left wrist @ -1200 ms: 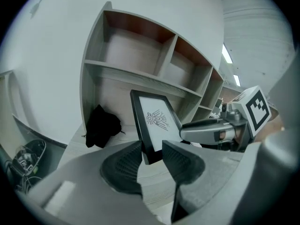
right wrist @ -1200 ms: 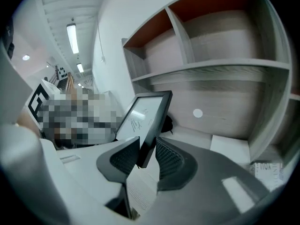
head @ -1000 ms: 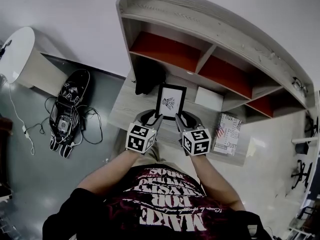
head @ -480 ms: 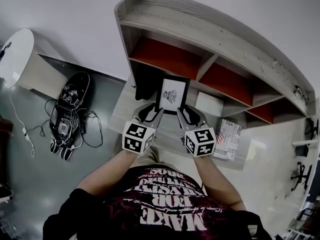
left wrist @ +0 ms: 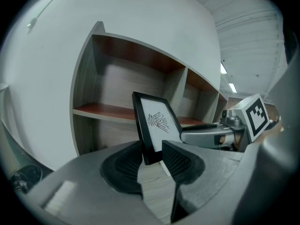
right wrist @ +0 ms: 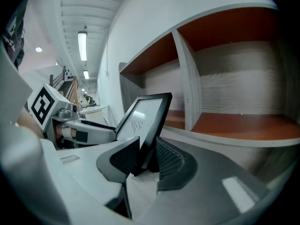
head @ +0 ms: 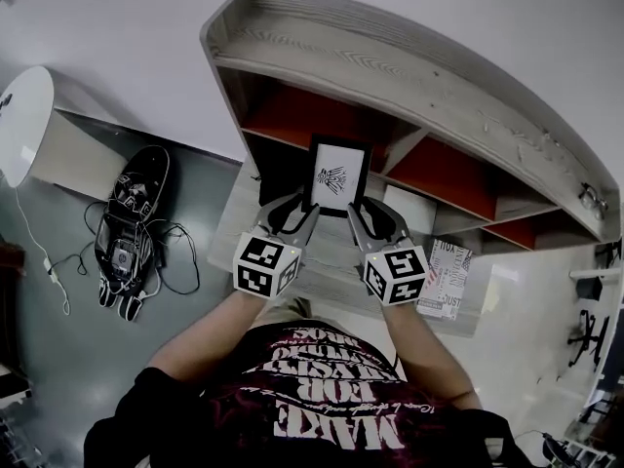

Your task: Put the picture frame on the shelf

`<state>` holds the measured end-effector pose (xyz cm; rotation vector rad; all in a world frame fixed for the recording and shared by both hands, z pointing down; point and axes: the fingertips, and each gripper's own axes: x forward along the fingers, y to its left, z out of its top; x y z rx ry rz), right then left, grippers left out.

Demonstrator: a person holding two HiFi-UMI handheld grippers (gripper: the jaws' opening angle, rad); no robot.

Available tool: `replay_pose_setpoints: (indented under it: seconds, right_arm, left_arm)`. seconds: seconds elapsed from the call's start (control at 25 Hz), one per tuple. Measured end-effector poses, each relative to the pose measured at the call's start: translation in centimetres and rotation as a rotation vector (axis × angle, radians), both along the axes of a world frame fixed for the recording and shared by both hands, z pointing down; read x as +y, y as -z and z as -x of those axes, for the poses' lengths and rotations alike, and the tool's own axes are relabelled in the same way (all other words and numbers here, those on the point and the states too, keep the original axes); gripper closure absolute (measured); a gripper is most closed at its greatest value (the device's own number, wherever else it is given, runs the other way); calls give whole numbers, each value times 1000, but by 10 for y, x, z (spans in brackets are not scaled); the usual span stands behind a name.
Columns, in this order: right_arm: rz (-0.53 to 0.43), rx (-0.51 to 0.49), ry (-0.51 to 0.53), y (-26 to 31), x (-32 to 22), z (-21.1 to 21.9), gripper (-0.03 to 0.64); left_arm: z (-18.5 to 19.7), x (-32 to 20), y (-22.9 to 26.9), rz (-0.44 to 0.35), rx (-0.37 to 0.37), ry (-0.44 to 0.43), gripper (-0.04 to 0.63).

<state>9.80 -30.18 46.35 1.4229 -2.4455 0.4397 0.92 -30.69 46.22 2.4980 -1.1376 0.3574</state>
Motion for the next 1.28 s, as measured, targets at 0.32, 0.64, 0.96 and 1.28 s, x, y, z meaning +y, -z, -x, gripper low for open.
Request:
replay_pose_setpoints:
  seconds: [0.32,0.64,0.96,1.28]
  right_arm:
    - [15,-45,-27,10,-31,-4,485]
    - [42,-97,-55,16,-58,-4,480]
    - [59,-176,-98,18,-73,8,474]
    - [70,-184,-134,17,-87,18,469]
  left_arm:
    - [-3,-35,11,24,37,-28,456]
    - [-2,-64,18,57,93,-41,456]
    - [10,-91,21,87,128,-34,456]
    - [20,-113,22,102,157,-23,456]
